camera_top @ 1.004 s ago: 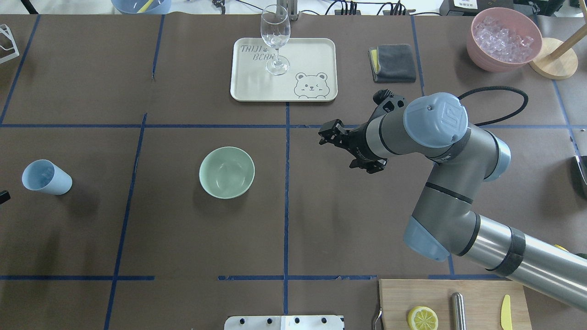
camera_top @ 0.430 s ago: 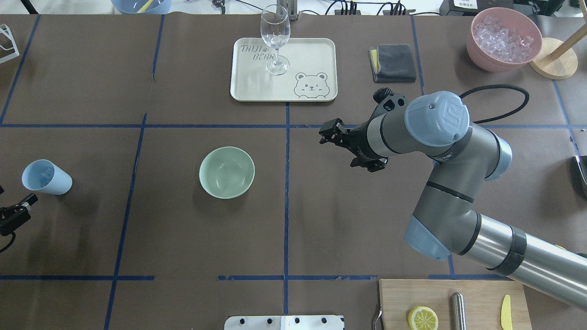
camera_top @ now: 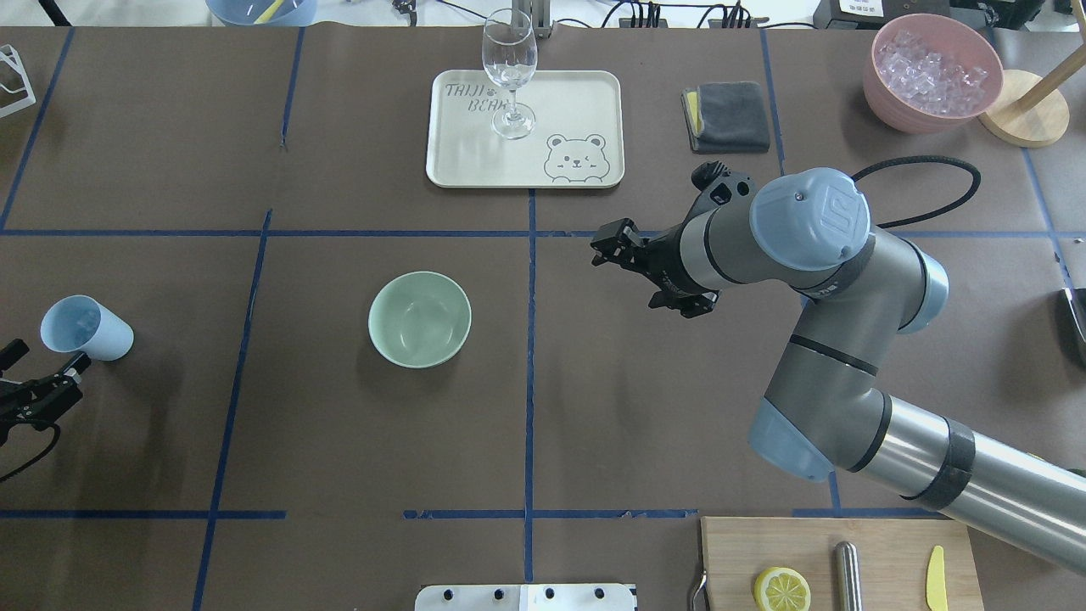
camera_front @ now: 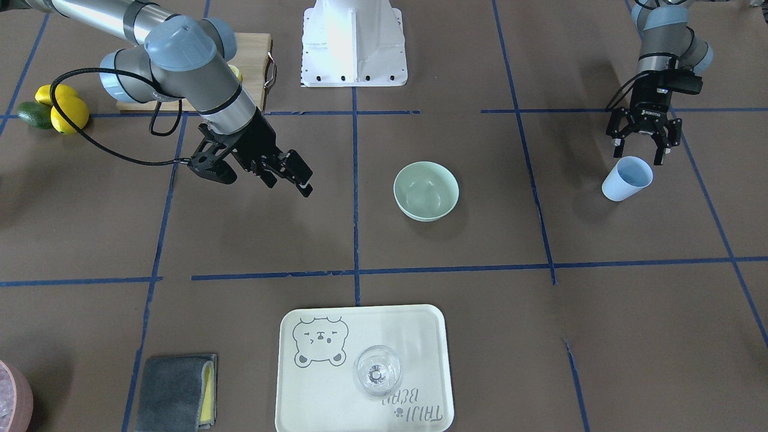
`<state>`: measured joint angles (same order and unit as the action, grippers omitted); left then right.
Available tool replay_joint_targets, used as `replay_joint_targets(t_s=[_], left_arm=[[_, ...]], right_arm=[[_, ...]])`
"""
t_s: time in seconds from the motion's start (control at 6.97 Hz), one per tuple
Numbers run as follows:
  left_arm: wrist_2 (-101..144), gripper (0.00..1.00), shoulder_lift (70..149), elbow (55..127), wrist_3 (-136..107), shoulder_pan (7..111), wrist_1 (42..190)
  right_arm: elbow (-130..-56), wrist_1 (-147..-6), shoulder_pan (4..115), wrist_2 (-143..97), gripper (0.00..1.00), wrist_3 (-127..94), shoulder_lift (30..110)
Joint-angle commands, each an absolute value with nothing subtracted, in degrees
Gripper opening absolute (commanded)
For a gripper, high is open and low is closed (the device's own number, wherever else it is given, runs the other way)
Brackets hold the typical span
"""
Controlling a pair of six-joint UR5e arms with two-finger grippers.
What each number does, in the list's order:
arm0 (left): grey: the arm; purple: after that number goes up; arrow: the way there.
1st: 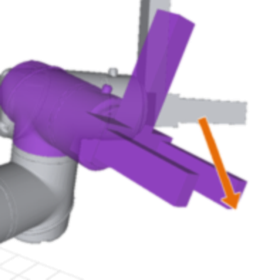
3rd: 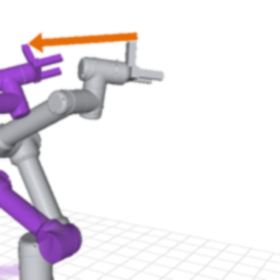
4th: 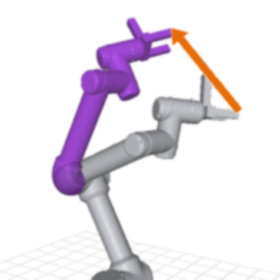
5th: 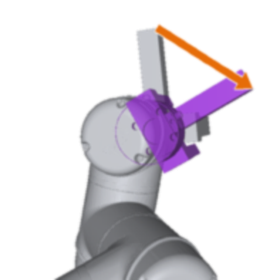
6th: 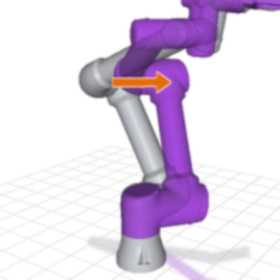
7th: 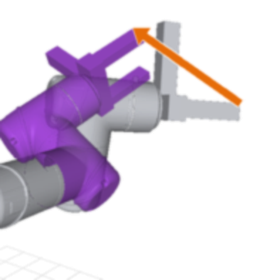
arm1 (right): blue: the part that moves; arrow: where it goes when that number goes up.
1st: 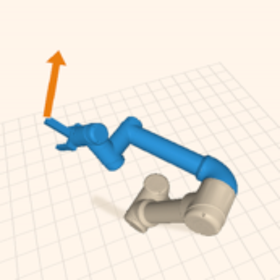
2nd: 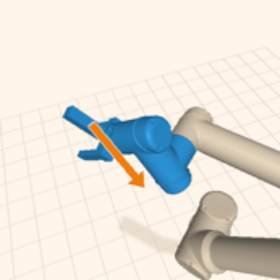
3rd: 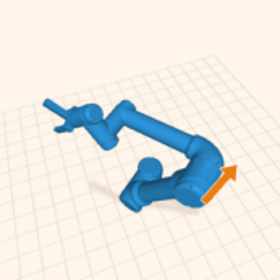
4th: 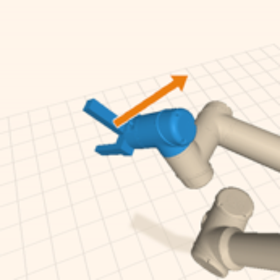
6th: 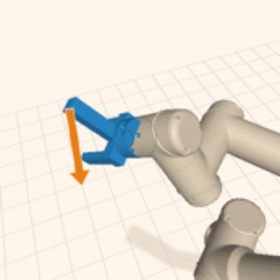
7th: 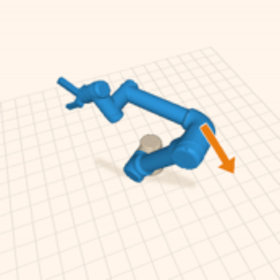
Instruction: Pour ice into bowl
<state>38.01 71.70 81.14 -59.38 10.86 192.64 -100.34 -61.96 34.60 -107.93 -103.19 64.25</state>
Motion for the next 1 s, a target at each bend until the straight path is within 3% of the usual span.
replay_joint_targets(t_s=[0.0, 0.29, 0.86], left_arm=[[34.20, 1.00, 74.26, 78.85, -58.63, 10.55, 192.48], [29.98, 1.00, 79.08, 73.41, -58.27, 10.55, 192.48], [29.71, 1.00, 82.07, 72.78, -58.27, 10.20, 192.13]], right_arm=[[-100.28, -61.96, 34.63, -107.93, 1.00, -103.18, 64.34], [-100.37, -61.96, 34.72, -107.93, 1.00, -103.18, 64.34], [-100.46, -61.96, 34.72, -107.93, 1.00, -103.18, 64.42]])
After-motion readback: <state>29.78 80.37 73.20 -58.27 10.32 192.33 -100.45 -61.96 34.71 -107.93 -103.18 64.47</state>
